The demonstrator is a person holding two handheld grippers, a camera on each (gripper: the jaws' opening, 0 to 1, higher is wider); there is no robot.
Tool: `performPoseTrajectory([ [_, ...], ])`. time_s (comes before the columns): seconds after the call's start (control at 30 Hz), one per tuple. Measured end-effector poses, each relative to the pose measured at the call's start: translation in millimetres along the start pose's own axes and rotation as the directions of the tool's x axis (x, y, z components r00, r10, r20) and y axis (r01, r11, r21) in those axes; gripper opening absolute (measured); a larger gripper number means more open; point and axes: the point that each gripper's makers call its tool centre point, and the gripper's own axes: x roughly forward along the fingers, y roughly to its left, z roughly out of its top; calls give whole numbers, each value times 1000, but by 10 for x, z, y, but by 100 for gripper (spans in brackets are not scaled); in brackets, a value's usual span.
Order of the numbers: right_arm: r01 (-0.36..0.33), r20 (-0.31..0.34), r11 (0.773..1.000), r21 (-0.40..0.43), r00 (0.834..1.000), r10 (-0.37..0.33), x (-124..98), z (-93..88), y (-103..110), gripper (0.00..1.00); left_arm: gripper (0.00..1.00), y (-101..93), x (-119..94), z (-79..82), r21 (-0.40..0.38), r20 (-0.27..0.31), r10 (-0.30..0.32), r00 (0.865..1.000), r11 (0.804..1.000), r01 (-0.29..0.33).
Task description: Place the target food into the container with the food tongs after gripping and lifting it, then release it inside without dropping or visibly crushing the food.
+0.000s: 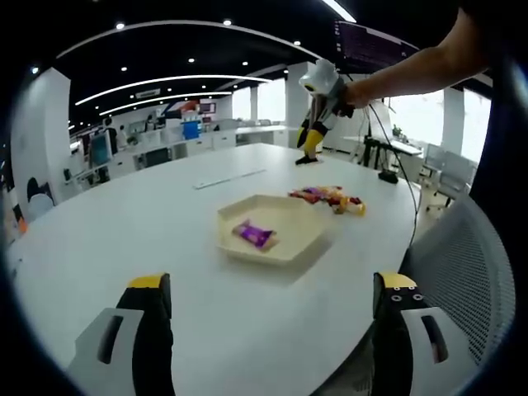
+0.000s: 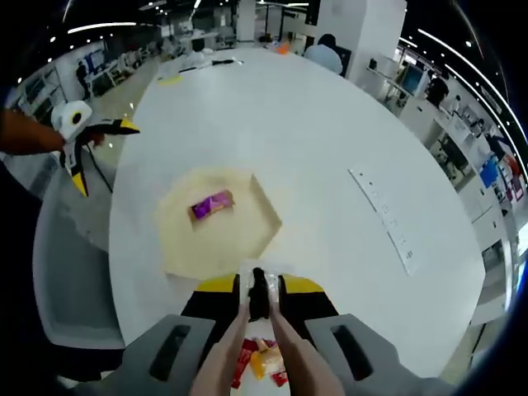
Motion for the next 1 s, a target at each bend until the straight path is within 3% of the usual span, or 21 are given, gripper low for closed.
performPoseTrajectory([
  [0.4, -11, 13, 1000, -9, 1000, 11, 52, 107, 58, 17, 99, 1, 1, 4, 2, 0, 0, 1000, 1000, 0],
  [1.0, -57, 58, 997, -45, 997, 59, 250, 585, 268, 18, 98, 31, -12, 15, -2, 7, 11, 1000, 1000, -11],
])
